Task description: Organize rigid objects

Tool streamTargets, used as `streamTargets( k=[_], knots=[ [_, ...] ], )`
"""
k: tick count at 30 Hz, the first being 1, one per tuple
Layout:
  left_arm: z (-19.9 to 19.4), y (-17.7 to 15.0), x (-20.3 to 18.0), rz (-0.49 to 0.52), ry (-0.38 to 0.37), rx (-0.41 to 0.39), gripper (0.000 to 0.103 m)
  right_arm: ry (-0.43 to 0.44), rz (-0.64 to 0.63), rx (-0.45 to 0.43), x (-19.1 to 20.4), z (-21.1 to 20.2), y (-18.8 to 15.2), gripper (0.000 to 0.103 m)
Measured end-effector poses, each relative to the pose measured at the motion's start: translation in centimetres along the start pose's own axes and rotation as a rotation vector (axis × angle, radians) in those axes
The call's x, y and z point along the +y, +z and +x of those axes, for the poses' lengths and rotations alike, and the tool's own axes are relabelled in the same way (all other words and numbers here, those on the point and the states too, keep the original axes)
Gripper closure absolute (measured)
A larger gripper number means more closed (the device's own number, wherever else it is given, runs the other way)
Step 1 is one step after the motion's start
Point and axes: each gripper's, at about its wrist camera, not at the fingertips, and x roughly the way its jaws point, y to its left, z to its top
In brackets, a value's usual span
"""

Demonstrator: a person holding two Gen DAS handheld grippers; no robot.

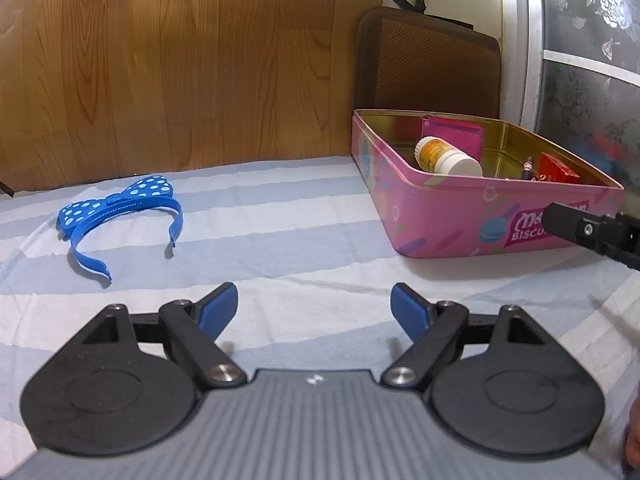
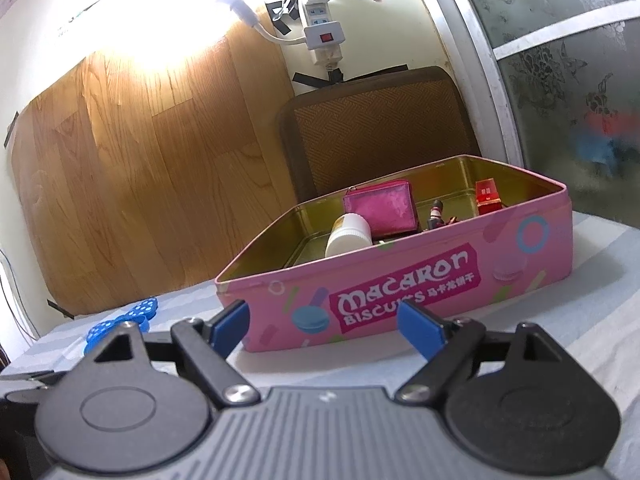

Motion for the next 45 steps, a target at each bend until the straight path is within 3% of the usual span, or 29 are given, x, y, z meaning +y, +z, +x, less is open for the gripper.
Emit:
streamTargets(
  k=[12,21,31,36,40,45],
  knots=[
    [0.2,0.1,0.9,-0.042,-0.030,0.012,0.017,-0.030,-0.186,-0.036,3.1,-0.5,-0.5,0.018],
    [-0.1,0.0,4.2,-0.120,-0.005,0.039,0.017,-0.036,-0.206,-0.008,4.0,0.1,-0.4,0.018],
    [-1.7,0.1,13.1,-0.224,0.227,-0.003,0.017,0.139,-0.356,0.038,11.0,2.2,-0.3,0.018],
    [-2.3,-0.5,17.6,-0.367,0.310,-0.021,0.017,0.225,-0.403,0.130,15.2,5.9,-0.2,0.018],
    [-1.7,-1.0,19.4,-0.481,0.298,0.011,0.017,0.260,-0.405,0.221,18.0,9.9,-0.1,0.032],
    [-1.6,-0.9,18.9,-0.466,0.302,0.009,0.017,0.252,-0.436,0.294,22.0,15.4,-0.4,0.047]
  ],
)
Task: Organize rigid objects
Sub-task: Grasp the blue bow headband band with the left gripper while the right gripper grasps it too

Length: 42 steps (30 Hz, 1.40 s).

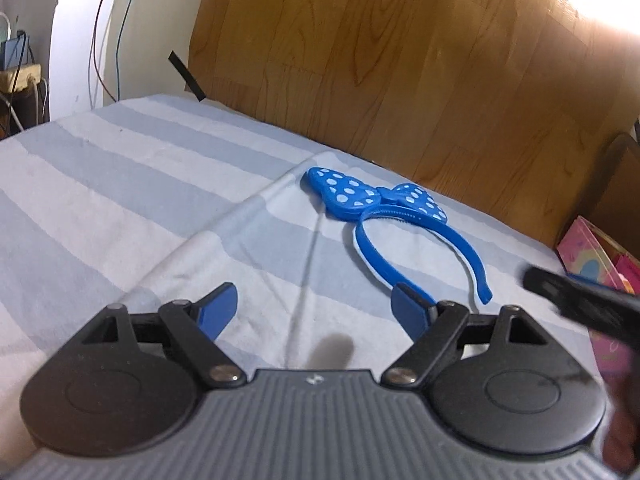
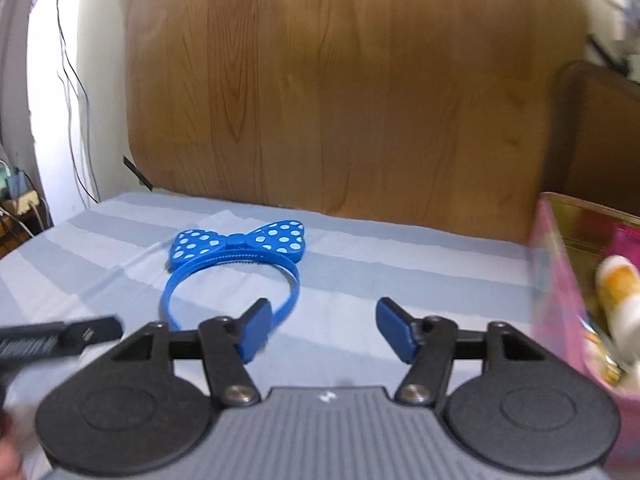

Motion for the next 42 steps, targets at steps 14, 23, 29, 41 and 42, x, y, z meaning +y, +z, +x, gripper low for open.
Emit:
streamTargets(
  k=[14,23,29,41,42],
  knots=[
    [-0.3,-0.4,-0.5,0.048,-0.079,0.008,0.017,-0.055,-0.013,0.122,0.9,1.8,-2.0,0.093],
    [-2.1,-2.8,-4.1,0.299,-0.122,0.050,0.037,0.076,0.141,0.091,-1.0,-8.1,-7.9,0.087],
    [-4.9,-3.9,-2.1,0.264,-0.120,0.064,0.033,0.142,0.115,0.041,-1.0,-11.3,-9.3,0.067],
    [-6.0,-5.8,-5.0,0.363,-0.091,0.058,0.089,0.150,0.047,0.078,-0.6,-8.6,-8.1,0.088],
    [-5.9,-5.6,-5.0,0.348,-0.096,0.059,0.092,0.144,0.051,0.060,-0.7,-9.1,-8.3,0.089]
  ],
)
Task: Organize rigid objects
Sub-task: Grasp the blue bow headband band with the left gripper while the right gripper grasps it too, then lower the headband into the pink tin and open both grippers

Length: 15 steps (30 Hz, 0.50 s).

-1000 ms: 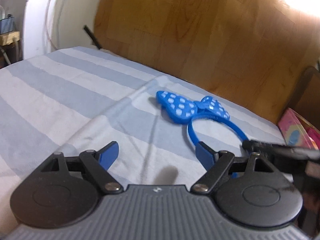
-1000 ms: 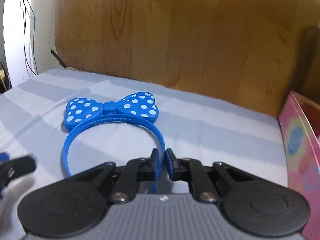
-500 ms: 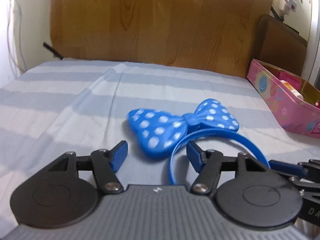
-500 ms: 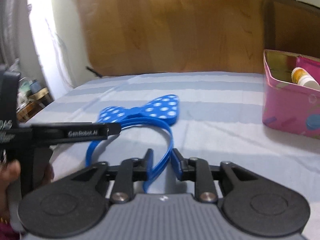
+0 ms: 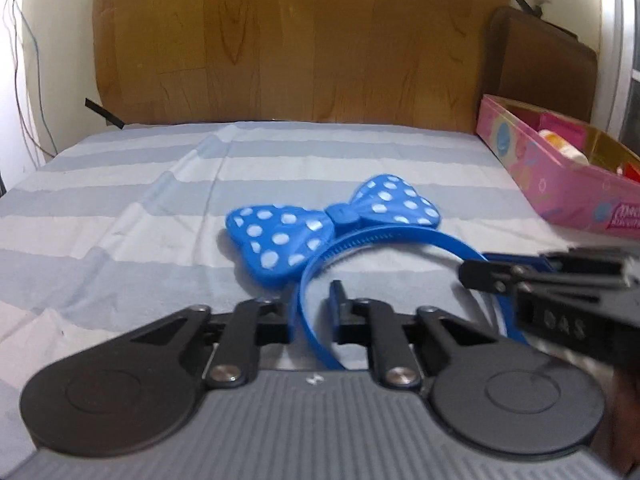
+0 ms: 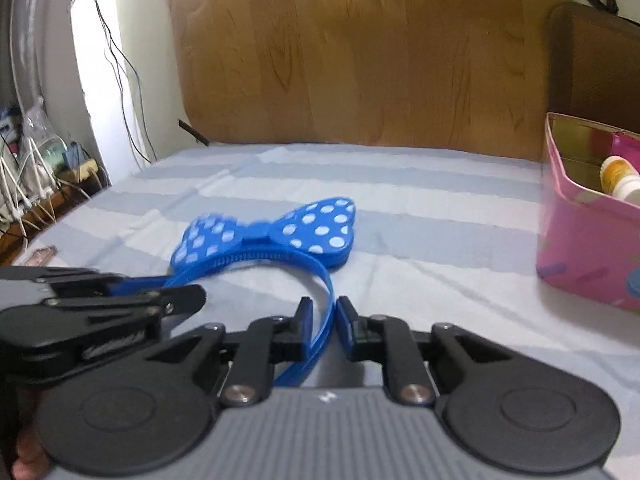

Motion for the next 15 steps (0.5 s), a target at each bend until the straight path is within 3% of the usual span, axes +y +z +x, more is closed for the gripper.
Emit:
streamTargets(
  k=[5,10,15],
  knots=[
    [-1.4,1.9,-1.4,-0.027,-0.067,-0.085,0.097,-0.055,0.024,-0.178,-1.1,-3.3,-0.5,0.089],
    [-2.7,6.3,-6.5,0.063,-0.131,-0.229,0.097,-0.207,0.001,-0.380,-3.1,-7.0,0.5,0.089],
    [-2.1,10.4,-13.9,0.165,-0.241,-0.310,0.096,-0.359,0.065,-0.482,-8.5,-9.8,1.7,0.090]
  ],
)
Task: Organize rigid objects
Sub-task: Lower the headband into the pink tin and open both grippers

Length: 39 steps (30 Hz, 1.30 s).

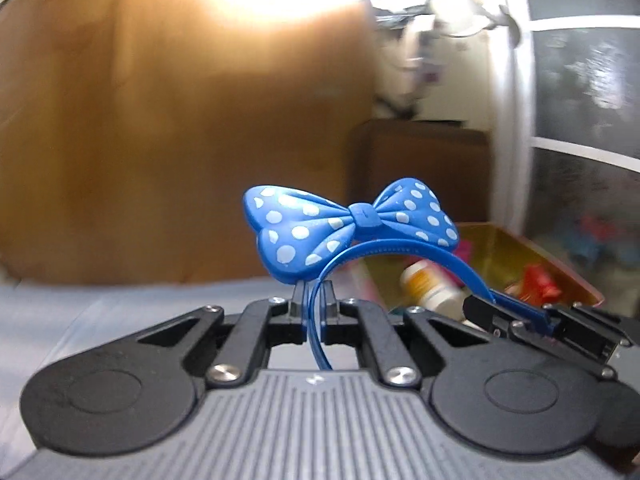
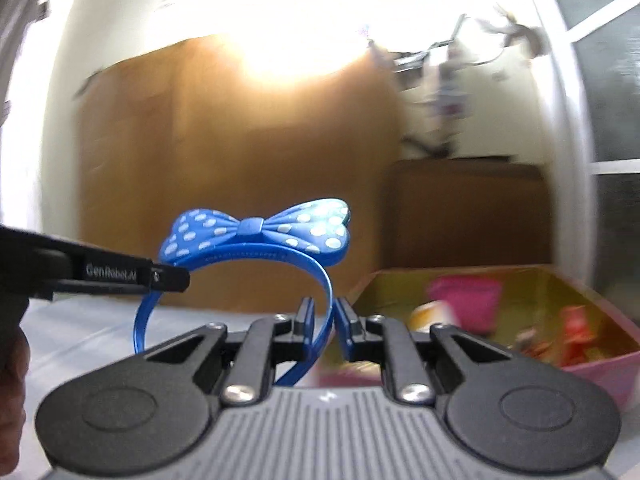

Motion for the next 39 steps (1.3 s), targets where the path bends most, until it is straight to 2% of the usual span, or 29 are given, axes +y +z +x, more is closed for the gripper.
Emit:
streamTargets(
  k=[3,7,9,12,13,14,15,16,17,22,26,32,39],
  knots=[
    [2.9,1.4,-4.1,0.046,-0.048,0.005,0.095,-0.094,0.034,-0.019,-3.9,0.7,0.9,0.090],
    [7.2,2.4,-8.2,0.083,-0.083,0.039,0.095,-0.179,0.049,-0.006,-8.0,2.7,1.2,0.090],
    [10.1,2.8,-9.8,0.091,-0.095,0.075,0.094,-0.218,0.039,0.006,-9.7,4.1,1.3,0.090],
    [14.0,2.6,-11.6,0.081,-0.099,0.168,0.090,-0.269,0.075,0.002,-11.7,6.2,0.4,0.084],
    [14.8,2.3,-11.9,0.082,-0.091,0.193,0.086,-0.288,0.089,-0.004,-12.3,6.6,-0.2,0.071],
    [15.6,2.1,-12.3,0.085,-0.080,0.218,0.084,-0.302,0.089,0.010,-12.6,6.9,-0.7,0.065],
    [16.2,1.7,-12.6,0.084,-0.073,0.236,0.078,-0.309,0.087,0.044,-12.9,7.4,-0.8,0.065],
    [16.4,1.5,-12.9,0.081,-0.063,0.241,0.064,-0.300,0.099,0.031,-13.3,7.3,-0.8,0.064],
    [16.5,1.2,-13.0,0.077,-0.053,0.242,0.060,-0.300,0.103,0.010,-13.4,7.0,-0.8,0.062],
    [15.3,1.2,-13.1,0.062,-0.043,0.254,0.059,-0.310,0.095,-0.003,-13.3,6.8,-1.0,0.060],
    [13.1,1.8,-12.5,0.074,-0.016,0.218,0.050,-0.315,0.093,-0.036,-12.8,5.9,-1.1,0.058],
    [8.6,2.4,-10.4,0.064,0.014,0.170,0.044,-0.317,0.120,-0.103,-11.7,3.2,-0.9,0.055],
    [4.3,0.9,-8.4,0.036,0.019,0.151,0.032,-0.254,0.222,-0.104,-9.5,-2.0,-1.0,0.054]
  ],
)
